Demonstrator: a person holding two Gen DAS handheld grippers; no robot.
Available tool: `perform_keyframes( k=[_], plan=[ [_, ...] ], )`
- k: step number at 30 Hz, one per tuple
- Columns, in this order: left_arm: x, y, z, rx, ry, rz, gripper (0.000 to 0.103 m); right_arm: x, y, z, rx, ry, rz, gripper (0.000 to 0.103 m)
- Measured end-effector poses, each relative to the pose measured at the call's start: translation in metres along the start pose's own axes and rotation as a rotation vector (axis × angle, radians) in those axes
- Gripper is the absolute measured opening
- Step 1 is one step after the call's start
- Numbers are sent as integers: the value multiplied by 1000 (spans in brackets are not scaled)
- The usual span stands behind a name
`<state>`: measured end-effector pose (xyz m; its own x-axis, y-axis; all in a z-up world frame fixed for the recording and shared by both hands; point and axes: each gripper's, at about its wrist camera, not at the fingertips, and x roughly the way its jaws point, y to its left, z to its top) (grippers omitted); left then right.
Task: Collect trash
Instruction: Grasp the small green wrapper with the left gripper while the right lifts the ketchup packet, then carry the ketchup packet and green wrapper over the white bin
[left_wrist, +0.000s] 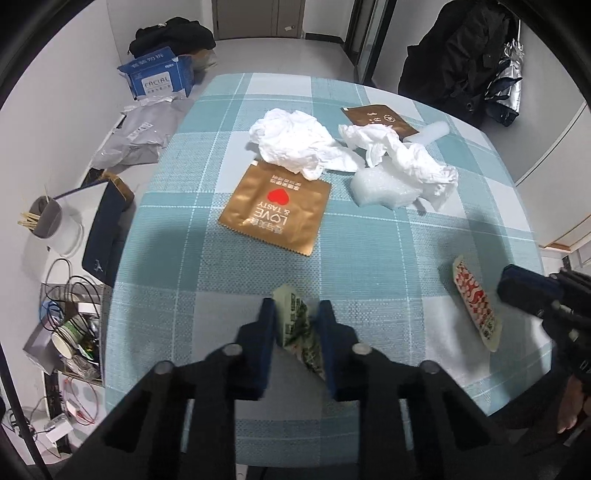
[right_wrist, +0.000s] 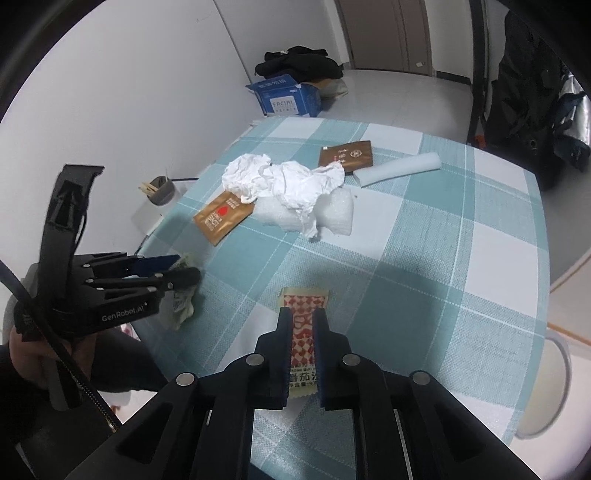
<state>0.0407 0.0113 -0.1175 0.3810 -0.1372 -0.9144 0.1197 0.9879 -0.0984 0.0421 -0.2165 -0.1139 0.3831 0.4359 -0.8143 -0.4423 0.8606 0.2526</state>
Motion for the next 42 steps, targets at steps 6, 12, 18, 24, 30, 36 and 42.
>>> perform_keyframes(
  k=[6, 12, 18, 24, 30, 36, 42],
  plan=[
    [1, -1, 1, -8, 7, -14, 12, 13, 6, 0, -16, 23, -17, 43],
    [-4, 5, 1, -15, -14, 0, 11, 35, 21, -2, -91, 72, -84, 43],
    [-15, 12, 2, -36, -59, 12, 11, 45, 37, -2, -198, 54, -191, 25],
    [-25, 9, 2, -18, -102, 10, 11, 43, 27, 0, -132, 48, -146, 21],
    [-34, 8, 1, 1, -132, -2, 11, 35, 14, 0, -34, 40, -79, 21],
    [-44, 12, 1, -14, -172, -20, 11, 20, 6, -3, 38, 21, -21, 21],
    [-50, 11, -1, -24, -193, -15, 11, 5, 5, -1, 69, -20, 31, 21]
  ],
)
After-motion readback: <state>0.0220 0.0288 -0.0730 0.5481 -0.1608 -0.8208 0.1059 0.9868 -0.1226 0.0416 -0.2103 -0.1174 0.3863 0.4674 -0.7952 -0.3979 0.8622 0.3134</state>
